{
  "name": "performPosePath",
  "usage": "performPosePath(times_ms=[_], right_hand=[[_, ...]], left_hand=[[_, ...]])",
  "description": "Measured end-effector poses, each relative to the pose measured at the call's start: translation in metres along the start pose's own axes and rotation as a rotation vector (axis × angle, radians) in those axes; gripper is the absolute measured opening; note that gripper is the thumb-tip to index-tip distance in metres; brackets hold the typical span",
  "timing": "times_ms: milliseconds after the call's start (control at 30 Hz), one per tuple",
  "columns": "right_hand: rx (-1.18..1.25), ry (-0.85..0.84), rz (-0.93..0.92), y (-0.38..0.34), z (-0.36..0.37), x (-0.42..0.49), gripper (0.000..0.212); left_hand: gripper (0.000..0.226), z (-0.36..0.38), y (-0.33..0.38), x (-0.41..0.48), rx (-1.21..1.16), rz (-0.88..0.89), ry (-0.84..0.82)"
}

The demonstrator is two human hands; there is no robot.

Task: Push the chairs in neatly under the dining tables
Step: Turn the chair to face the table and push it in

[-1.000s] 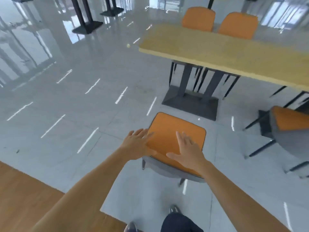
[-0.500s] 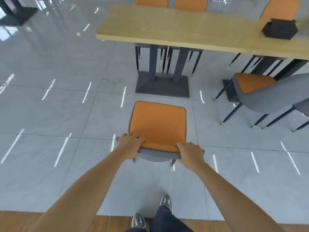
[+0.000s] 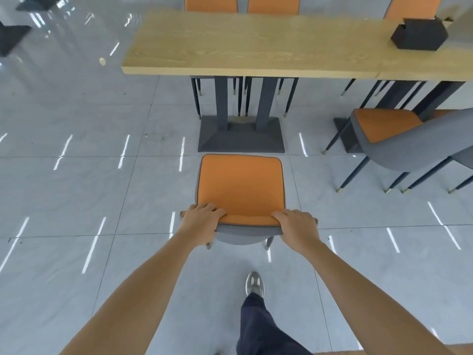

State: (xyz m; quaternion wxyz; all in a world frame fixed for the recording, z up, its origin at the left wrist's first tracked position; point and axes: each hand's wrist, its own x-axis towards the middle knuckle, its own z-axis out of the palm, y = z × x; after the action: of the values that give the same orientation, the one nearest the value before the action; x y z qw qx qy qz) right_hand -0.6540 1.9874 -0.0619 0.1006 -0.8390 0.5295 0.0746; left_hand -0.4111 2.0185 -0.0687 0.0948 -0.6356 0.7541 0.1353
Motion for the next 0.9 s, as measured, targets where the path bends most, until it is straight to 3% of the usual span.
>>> performPosePath(times_ms=[333, 900], right_hand=[[0.02, 0.004, -0.036, 0.074, -0.04, 0.138, 0.041], [0.001, -0.004, -0.04, 0.121, -0.085, 0.33, 0.043]], left_hand=[[0.047, -0.05, -0.015, 0.14, -0.01, -0.037, -0.003], [0.054, -0.109, -0.086, 0.318, -0.041, -0.058, -0.008]])
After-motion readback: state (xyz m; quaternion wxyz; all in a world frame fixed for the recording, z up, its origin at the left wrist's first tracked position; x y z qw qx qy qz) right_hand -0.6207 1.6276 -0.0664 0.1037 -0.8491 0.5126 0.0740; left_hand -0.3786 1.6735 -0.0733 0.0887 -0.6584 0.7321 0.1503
